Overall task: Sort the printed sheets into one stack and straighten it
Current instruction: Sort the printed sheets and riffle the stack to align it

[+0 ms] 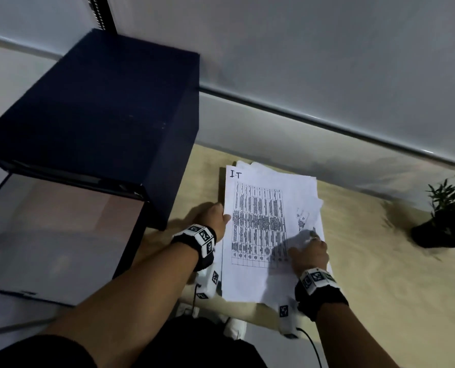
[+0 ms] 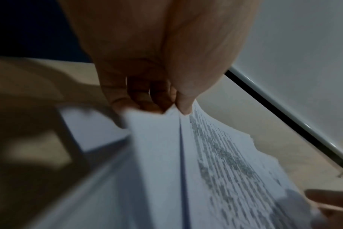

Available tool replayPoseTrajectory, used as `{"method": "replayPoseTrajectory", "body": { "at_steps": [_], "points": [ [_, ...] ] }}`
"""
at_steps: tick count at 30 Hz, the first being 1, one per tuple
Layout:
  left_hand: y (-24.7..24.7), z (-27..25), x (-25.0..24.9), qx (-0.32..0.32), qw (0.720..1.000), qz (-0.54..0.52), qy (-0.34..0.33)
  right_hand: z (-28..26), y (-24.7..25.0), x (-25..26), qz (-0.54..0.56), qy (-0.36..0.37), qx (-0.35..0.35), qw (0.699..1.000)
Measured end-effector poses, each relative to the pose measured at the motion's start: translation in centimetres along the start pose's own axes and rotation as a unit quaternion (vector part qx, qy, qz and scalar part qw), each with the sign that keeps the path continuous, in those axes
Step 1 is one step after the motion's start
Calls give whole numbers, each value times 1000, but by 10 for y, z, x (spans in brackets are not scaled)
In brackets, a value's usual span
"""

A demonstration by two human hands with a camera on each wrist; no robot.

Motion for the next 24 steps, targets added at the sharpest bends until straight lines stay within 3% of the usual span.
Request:
{"method": "replayPoseTrajectory", "body": {
  "at_steps": [4, 6, 9, 11, 15, 21, 24],
  "points": [
    [0, -7, -8, -29, 998, -39, -47, -10, -4, -3, -107, -21, -8, 994],
    [-8, -10, -19, -20, 997, 21, -64, -13, -6, -3, -127, -34, 6, 991],
    [-14, -15, -33, -2, 998, 66, -25, -10, -19, 4, -56, -22, 61, 996],
    [-16, -20, -42, 9, 998, 60, -17, -8, -20, 9, 20, -12, 50, 998],
    [-16, -22, -41, -26, 997, 66, -29, -9, -19, 3, 87, -78, 47, 992],
    [-6, -25, -40, -56, 996, -73, -1, -3, -21, -3, 152, -76, 99, 980],
    [-9, -21, -39, 17, 998, -66, 7, -6, -15, -1, 165, -74, 87, 980]
  ]
}}
Point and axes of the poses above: each hand's wrist, its own z-axis towards the middle knuckle, its own y-axis out of the back of the hand, x = y × z, the point moved 7 cm from there along z, towards the middle knuckle, and after that the axes turned 1 degree about x, right-handed, at the moved point
